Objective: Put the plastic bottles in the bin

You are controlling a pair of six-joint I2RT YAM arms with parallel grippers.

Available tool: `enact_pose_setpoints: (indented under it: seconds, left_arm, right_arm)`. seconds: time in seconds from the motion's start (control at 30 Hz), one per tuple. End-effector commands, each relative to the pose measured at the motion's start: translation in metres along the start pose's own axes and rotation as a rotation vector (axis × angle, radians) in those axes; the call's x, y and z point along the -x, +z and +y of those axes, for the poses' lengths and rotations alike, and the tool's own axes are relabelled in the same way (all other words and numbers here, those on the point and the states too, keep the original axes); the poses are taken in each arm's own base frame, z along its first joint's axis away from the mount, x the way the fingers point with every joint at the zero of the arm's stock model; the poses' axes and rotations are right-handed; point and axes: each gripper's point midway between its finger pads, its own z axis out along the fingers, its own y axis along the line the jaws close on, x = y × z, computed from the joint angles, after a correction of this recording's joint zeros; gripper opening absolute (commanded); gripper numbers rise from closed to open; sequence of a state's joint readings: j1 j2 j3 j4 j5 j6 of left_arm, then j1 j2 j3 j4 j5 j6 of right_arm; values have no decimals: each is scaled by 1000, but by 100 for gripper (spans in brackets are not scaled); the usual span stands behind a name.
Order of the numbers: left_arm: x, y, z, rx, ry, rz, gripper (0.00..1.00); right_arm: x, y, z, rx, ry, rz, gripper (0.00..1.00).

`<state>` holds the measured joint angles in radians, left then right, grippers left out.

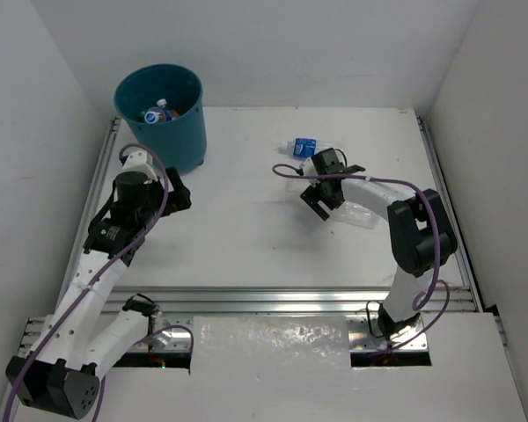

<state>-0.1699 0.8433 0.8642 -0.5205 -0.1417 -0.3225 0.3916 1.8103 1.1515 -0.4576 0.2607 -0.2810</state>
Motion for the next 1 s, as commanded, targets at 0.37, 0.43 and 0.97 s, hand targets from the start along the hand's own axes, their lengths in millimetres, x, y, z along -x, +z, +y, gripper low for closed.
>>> enact_pose_setpoints:
  seconds: [0.37,0.43,0.97]
  left_arm:
    - [17,-3,-13,-73,23,-80,100]
    - [18,-4,-13,-76,22,-86,100]
    - [-26,-24,-92,-583,-25,68,100]
  right_arm:
    - [-3,8,41,207,36,67,74]
    - [7,-5,59,238,51,27,62]
    - [136,-216,100,662,380,-847,10]
